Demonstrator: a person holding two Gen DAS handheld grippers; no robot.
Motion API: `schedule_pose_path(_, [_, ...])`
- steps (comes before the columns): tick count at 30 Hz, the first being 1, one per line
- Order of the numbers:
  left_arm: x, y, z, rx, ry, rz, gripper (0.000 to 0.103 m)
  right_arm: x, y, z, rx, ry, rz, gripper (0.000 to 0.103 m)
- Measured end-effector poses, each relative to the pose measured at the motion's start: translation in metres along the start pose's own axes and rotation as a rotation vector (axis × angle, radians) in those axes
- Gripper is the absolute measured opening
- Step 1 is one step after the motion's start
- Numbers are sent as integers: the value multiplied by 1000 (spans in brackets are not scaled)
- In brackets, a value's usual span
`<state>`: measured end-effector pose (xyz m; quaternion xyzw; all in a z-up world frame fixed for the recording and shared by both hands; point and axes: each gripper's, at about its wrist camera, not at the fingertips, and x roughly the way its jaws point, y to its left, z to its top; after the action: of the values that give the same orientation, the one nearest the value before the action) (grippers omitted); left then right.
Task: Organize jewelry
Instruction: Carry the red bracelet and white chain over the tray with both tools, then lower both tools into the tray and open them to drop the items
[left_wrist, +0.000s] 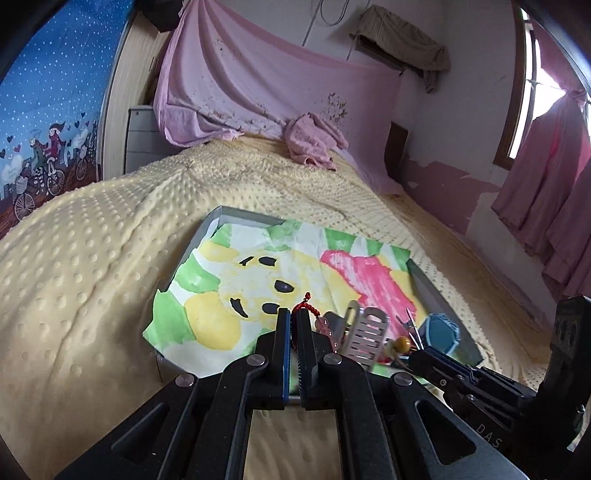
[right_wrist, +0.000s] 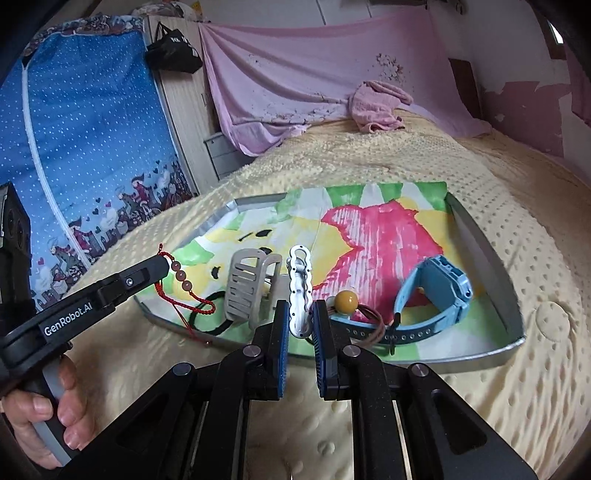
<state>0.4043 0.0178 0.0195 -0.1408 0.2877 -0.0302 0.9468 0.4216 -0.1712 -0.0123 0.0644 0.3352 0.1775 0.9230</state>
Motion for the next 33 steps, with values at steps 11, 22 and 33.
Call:
schedule_pose_path(11, [21,8,-21,-12,85,0,4,22,0,-4,15,62,-16,12])
schedule_pose_path(22, [0,6,-26,4,38,13,23,-10,-11,-10,36,-58,-30,31])
schedule_pose_path(33, [-42,4,-39,18,-97,63,87,-69,-24,-26,34,-217,-97,63])
